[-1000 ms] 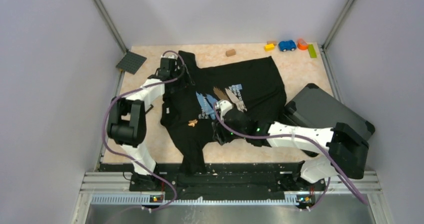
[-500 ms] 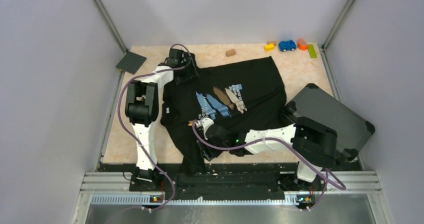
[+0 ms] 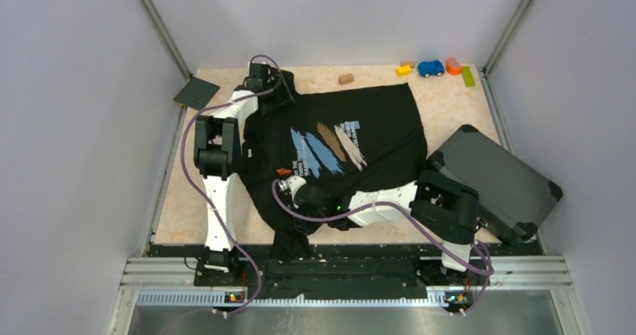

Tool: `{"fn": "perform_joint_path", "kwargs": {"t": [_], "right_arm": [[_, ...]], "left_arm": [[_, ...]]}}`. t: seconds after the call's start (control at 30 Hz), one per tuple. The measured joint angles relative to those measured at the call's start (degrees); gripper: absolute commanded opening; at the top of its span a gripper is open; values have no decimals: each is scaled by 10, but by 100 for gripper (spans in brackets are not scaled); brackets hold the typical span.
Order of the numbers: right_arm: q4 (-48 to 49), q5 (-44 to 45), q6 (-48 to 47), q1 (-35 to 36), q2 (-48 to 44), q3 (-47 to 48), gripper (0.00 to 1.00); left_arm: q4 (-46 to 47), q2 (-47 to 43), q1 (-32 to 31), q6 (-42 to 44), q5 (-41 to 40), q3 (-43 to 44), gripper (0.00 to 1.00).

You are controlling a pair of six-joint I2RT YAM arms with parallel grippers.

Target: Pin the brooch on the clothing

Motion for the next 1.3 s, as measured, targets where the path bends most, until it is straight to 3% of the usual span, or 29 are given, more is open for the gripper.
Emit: {"fn": "perform_joint_path", "kwargs": {"t": [0.33,0.47,0.57,0.7,0.9,1.07,1.3], "right_arm": [[-40,-39,-9,0,1,9,0],[-61,-48,-15,0,1,18,30],[-75,-53,-19,0,1,27,44],[-98,-44,-27,0,-14,30,53],[-137,4,-62,-15,-88,30,55],[-143,26,-94,-93,-164,26,57],[-123,-3,-117,-301,-256,-18,59]], "left_arm": [[10,39,13,-7,26,56,76],[10,42,15,-9,33,61,78],[16,42,16,-9,43,58,81],[47,22,15,-3,59,22,86],[37,-47,-5,21,60,-46,89],[60,-150,-23,33,46,-115,92],[126,-315,-22,52,-33,-247,94]]}}
